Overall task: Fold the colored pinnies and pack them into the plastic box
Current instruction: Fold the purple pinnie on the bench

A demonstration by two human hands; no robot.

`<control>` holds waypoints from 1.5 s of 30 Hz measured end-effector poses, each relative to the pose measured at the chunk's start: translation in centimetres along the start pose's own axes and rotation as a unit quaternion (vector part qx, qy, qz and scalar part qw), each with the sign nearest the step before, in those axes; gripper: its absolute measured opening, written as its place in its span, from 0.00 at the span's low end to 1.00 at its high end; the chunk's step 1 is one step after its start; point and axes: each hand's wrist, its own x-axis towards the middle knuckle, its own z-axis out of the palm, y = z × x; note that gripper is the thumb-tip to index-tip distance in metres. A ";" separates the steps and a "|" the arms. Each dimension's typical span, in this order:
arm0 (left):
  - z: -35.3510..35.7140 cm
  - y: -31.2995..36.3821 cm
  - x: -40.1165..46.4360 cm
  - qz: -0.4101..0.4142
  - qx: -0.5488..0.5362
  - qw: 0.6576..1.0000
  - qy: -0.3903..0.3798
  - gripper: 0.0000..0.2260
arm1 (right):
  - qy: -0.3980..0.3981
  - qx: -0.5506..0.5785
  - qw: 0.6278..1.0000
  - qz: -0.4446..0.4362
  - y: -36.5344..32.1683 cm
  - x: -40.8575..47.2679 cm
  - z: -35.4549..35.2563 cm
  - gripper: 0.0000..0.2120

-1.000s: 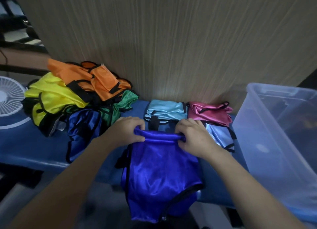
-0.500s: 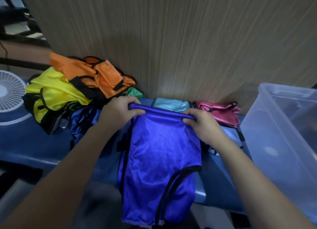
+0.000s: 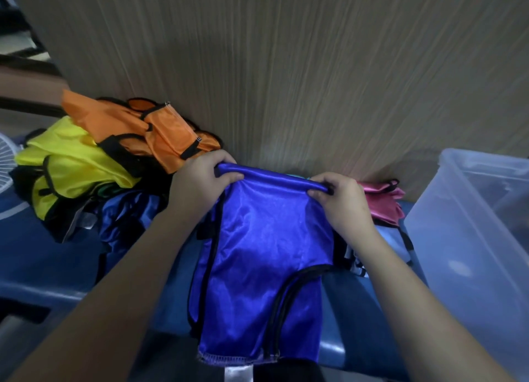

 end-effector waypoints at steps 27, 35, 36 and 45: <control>-5.2 2.0 -13.5 0.262 0.148 0.954 0.005 0.09 | -0.078 -0.092 0.962 -0.245 -1.1 -12.0 -4.3 0.16; -5.5 1.0 -20.3 0.320 0.185 0.925 -0.088 0.04 | -0.149 -0.118 0.944 -0.268 0.1 -17.5 -3.6 0.14; -5.4 0.9 -20.9 0.321 0.188 0.923 -0.102 0.03 | -0.165 -0.128 0.942 -0.263 0.2 -17.9 -3.5 0.14; -5.0 1.6 -20.6 0.286 0.143 0.944 -0.085 0.09 | -0.202 -0.134 0.949 -0.203 0.7 -17.9 -3.4 0.14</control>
